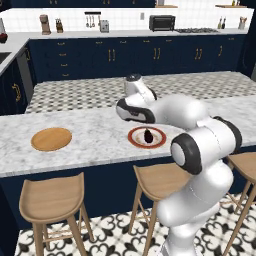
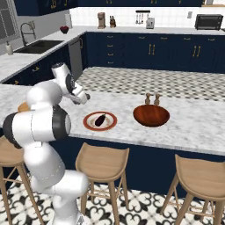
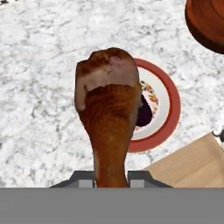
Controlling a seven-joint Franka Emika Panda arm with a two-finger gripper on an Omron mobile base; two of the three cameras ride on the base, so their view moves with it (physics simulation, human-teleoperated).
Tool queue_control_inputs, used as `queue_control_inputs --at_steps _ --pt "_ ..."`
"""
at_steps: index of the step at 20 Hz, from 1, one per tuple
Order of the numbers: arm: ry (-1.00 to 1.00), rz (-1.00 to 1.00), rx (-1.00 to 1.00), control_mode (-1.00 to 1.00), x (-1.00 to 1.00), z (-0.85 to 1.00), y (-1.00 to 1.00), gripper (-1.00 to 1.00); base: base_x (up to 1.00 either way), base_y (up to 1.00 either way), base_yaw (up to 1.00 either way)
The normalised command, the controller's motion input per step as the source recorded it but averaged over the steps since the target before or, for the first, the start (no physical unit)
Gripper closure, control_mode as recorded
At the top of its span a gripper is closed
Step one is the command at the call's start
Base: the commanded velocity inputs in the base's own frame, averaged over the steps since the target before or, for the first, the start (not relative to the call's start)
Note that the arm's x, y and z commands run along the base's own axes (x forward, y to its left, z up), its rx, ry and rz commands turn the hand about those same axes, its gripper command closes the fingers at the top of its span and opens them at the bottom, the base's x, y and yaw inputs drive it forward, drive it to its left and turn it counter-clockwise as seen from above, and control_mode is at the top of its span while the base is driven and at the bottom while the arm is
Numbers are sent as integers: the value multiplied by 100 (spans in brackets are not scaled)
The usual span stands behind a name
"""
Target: Pick the chicken drumstick and eggplant from their plates and place them in the bowl. Then put the bowl in the fridge.
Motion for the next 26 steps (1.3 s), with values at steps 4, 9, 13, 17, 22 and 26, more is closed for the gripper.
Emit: queue_control_inputs --at_steps 4,9,13,17,22,26 --pt "17 -12 0 -100 -2 11 -100 100 0 0 0" --pt "18 -12 0 -100 0 0 -100 100 0 0 0" --pt "13 -9 0 -100 0 0 -100 100 0 0 0" --pt "7 -6 0 -100 0 -8 -100 100 0 0 0" --pt "1 -2 2 -100 1 -16 -99 100 0 0 0" --pt "0 0 5 -100 23 -21 -73 100 0 0 0"
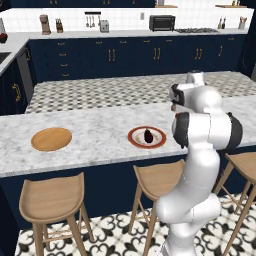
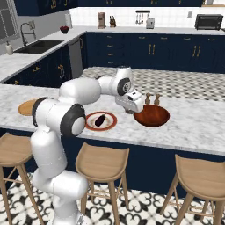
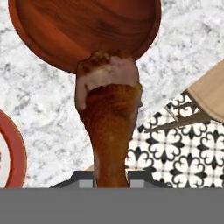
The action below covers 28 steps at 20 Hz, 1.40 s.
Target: Pick the chicken drumstick and eggplant from their plates and place them in the bowl. Then put the bowl in the fridge.
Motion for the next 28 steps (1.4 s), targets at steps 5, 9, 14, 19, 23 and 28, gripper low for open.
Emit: queue_control_inputs --at_steps 5,9,14,19,23,28 --pt "0 17 0 -100 42 -33 -42 100 0 0 0" --pt "0 25 0 -100 51 -28 -39 100 0 0 0" --pt "0 18 0 -100 31 -30 -26 100 0 0 0" --pt "0 4 1 -100 39 -36 -9 100 0 0 0" --pt "0 2 0 -100 32 -53 0 100 0 0 0" --pt "0 1 0 -100 22 -33 -7 100 0 0 0"
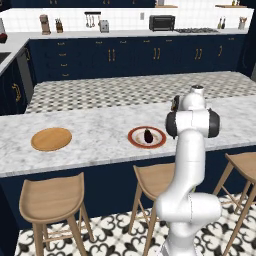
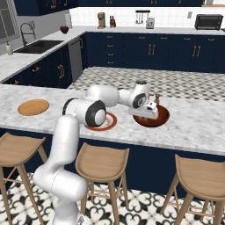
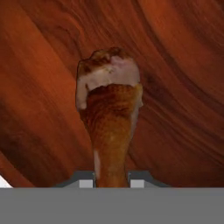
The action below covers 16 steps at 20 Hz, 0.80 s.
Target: Pick the chicken drumstick and eggplant from their plates and place them in the bowl. Then put the bowl in the fridge.
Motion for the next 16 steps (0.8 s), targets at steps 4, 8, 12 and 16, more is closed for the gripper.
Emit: queue_control_inputs --at_steps 4,8,12,16 --pt "0 0 0 -100 0 -13 -3 -100 0 0 0" --pt "0 0 0 -100 0 0 0 -100 0 0 0" --pt "-1 0 0 -100 -26 0 -2 -100 0 0 0" --pt "-11 0 0 -100 -59 16 8 -100 0 0 0"
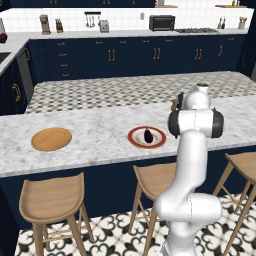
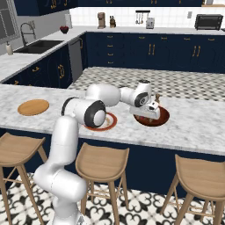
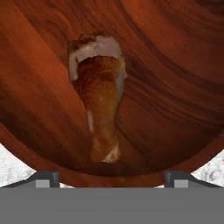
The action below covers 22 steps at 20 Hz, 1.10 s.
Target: Pick the chicken drumstick and eggplant from their plates and place them in the bowl. Then put the bowl in the fridge.
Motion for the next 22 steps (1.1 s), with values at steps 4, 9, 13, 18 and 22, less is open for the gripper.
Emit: queue_control_inputs --at_steps 4,9,13,18,22 --pt "-15 0 0 -100 -62 43 32 -100 0 0 0" --pt "-1 0 0 -100 -68 11 68 -100 0 0 0" --pt "0 -2 0 -100 -49 30 85 -100 0 0 0" --pt "0 -1 0 -100 -13 31 88 -100 0 0 0" --pt "0 0 0 -100 11 13 80 -100 0 0 0"
